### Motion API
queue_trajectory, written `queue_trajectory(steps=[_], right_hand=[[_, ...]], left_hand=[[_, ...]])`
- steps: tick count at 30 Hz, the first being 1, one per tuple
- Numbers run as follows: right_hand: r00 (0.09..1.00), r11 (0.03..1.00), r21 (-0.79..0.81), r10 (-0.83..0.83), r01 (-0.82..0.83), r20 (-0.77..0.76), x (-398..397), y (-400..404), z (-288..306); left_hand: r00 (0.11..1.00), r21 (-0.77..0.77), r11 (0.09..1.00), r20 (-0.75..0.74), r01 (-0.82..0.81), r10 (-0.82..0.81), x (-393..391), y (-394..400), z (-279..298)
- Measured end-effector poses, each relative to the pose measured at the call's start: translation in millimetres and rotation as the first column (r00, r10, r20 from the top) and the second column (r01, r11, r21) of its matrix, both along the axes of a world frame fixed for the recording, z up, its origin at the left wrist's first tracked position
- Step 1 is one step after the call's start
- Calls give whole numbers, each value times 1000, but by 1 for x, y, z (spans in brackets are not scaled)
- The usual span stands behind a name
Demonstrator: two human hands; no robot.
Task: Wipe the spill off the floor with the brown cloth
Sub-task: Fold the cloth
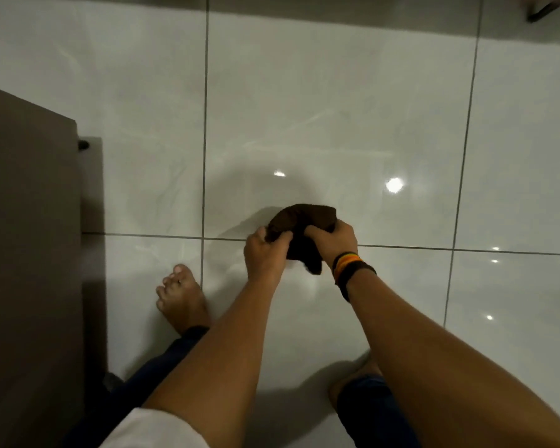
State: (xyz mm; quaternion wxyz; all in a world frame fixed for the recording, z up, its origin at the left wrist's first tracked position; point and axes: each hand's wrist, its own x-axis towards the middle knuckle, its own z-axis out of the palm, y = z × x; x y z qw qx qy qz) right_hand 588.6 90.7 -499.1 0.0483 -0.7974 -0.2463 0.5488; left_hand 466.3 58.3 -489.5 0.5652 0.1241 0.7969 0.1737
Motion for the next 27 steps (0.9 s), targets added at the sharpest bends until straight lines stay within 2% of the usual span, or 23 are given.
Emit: queue_trajectory(steps=[3, 5, 8, 11, 14, 16, 19, 22, 27], right_hand=[[986, 991, 38, -123, 127, -113, -4, -13, 60], [975, 989, 43, -132, 141, -178, -16, -13, 114], [942, 981, 33, -172, 190, -289, -48, -7, 209], [920, 976, 31, -192, 216, -343, -89, 7, 290], [898, 986, 69, -108, 151, -426, -142, 29, 374], [882, 992, 96, -30, 86, -470, -181, 44, 420], [891, 983, 178, 121, -46, -437, -251, 59, 453], [860, 941, 241, 317, -235, -399, -325, 59, 453], [765, 838, 298, 542, -458, -349, -437, 40, 420]], left_hand=[[998, 121, 993, -71, 8, 0, -23, -7, 69], [997, 100, 995, -80, 10, -2, -40, -12, 122], [978, 52, 996, -198, 72, -61, -76, -19, 189], [977, 165, 986, -202, -32, 65, -109, -16, 238], [938, 333, 937, -280, -106, 205, -142, 12, 355], [908, 411, 897, -294, -163, 299, -173, 23, 401], [805, 470, 839, -367, -272, 466, -227, 24, 429], [692, 500, 779, -407, -378, 596, -284, 8, 433], [539, 502, 657, -381, -562, 752, -377, -39, 391]])
